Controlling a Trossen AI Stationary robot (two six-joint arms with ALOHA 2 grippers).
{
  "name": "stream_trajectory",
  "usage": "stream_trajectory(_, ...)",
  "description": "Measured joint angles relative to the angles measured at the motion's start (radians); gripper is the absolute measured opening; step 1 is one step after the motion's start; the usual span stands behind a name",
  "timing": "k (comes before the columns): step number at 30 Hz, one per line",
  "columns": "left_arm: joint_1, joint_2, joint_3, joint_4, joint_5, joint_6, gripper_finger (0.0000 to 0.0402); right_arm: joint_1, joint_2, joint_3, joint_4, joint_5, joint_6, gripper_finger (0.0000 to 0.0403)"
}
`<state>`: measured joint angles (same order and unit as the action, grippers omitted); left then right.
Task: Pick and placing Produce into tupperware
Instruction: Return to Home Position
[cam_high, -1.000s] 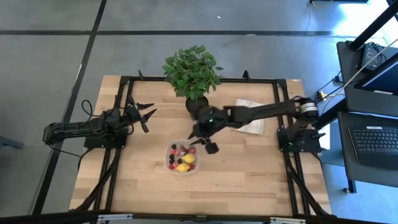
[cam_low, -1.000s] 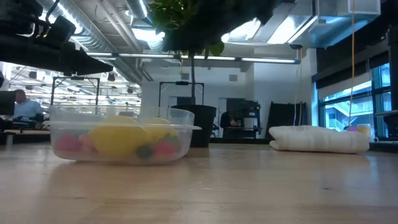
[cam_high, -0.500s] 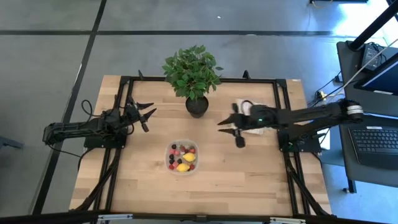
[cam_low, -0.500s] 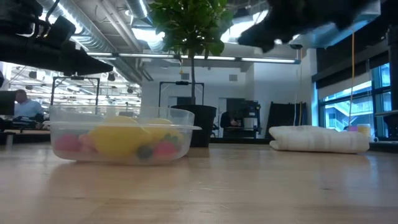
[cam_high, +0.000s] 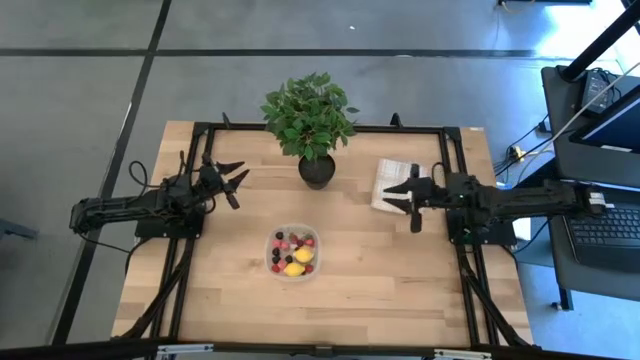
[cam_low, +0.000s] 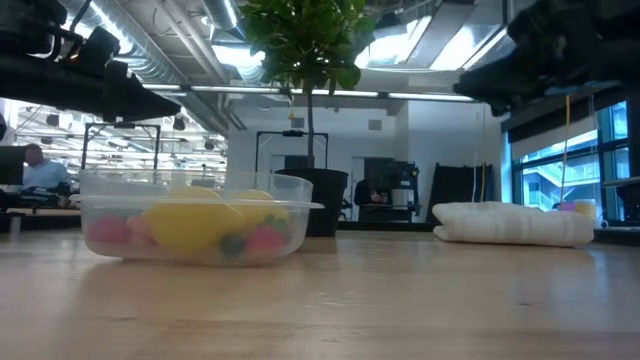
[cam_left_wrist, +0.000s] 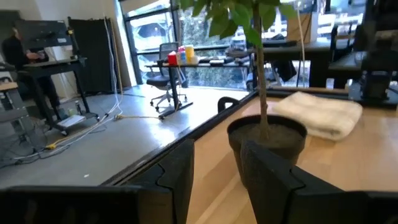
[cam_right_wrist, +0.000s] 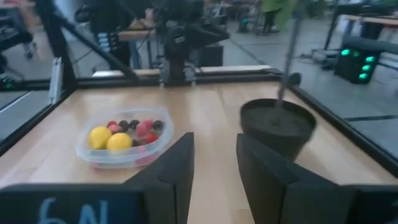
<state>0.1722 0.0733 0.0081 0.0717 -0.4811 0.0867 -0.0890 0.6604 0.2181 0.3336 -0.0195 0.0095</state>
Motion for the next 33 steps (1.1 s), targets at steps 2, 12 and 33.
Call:
stream_trajectory(2,0.000,-0.011,0.000,0.003,-0.002,-0.003,0.0126,-0.011,-0.063,-0.038,0.000,0.017,0.010,0.0123)
stream_trajectory(12,0.027,-0.034,0.000,-0.001,-0.028,0.020,0.0126,-0.059,-0.311,-0.189,-0.030,0.027,0.009,0.0123)
stream_trajectory(33,0.026,-0.034,0.000,-0.001,-0.027,0.021,0.0126,-0.229,-0.660,-0.208,-0.320,0.011,-0.072,0.0123)
